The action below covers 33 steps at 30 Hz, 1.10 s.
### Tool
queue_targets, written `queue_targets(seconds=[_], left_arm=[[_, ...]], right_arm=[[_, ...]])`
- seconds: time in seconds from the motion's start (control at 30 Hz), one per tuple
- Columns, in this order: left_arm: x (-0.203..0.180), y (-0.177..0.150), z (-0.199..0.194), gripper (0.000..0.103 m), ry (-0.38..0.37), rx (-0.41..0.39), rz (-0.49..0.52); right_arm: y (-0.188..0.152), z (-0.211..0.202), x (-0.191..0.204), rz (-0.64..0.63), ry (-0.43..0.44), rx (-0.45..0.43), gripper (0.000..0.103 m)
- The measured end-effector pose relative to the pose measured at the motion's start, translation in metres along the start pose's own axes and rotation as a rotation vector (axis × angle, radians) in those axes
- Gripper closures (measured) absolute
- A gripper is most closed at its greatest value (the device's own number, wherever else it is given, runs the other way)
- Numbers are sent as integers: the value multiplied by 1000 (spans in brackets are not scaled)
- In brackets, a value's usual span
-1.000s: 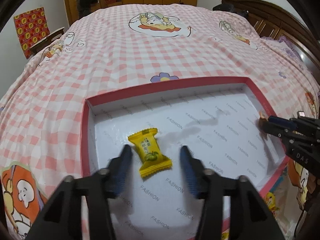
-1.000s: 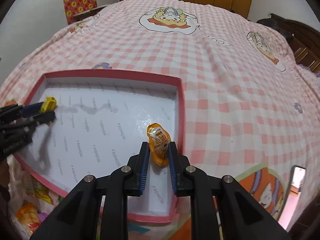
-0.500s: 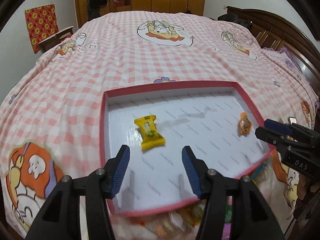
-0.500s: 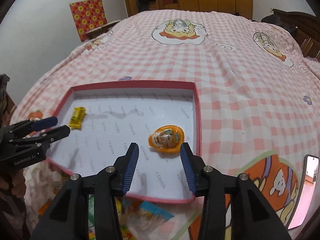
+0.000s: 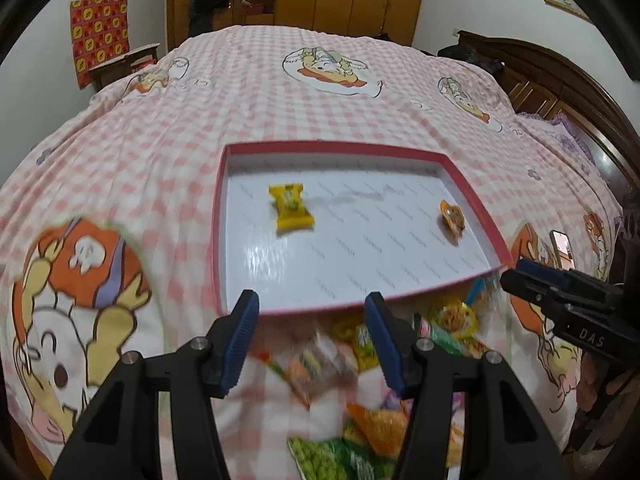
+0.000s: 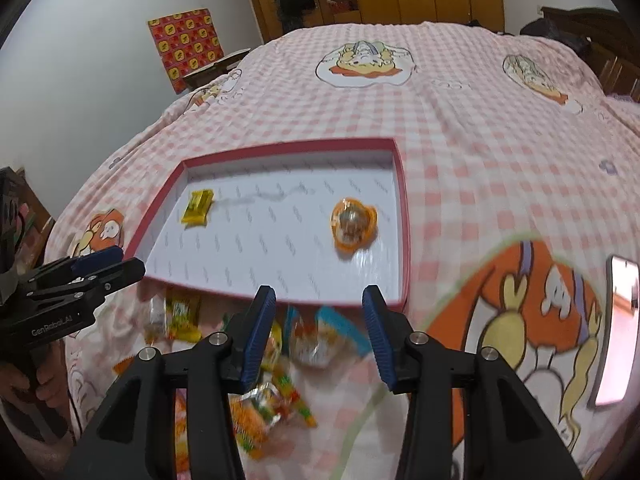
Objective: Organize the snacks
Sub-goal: 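Grasp the clear candy pack with the left tool while the right tool grasps the striped candy pack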
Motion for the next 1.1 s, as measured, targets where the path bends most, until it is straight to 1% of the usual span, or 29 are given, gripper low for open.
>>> queue_targets(seconds=[0.13, 0.27, 0.4, 0.53, 0.6, 0.67, 0.73, 0.9, 1.1], left_arm=[[3, -16, -3, 45, -2, 14, -9], [6, -29, 5, 45, 3, 51, -23], [9, -40, 13, 45, 4, 85, -37], [8, -44, 20, 43, -3, 100, -48], [7, -46, 22, 39, -10, 102, -55], [7, -48, 25, 38, -15, 106, -60], [7, -51, 29, 37, -22, 111, -73], [7, -51, 30, 37, -33, 103, -90], [3, -50, 32, 37, -19, 85, -74]], right_arm=[[-18, -2, 1, 28, 13, 18, 56], [-34, -2, 4, 40, 26, 42, 56], [-48, -1, 9, 32, 36, 71, 49], [-62, 5, 16, 12, 43, 116, 47], [-68, 7, 18, 1, 43, 128, 47], [-72, 10, 19, -5, 39, 136, 43], [-76, 13, 19, -5, 37, 144, 37], [-82, 20, 18, 5, 52, 158, 36], [-84, 23, 18, 7, 56, 146, 36]])
Point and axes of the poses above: each gripper's, at about its wrist camera, not at the fingertips, and z roughly the way its jaws point, x to its left, y to its top, the point moved 9 cm from there along z, roughly the way its jaws point, and after that the axes turned 15 degrees about y, right-handed, at the moved point
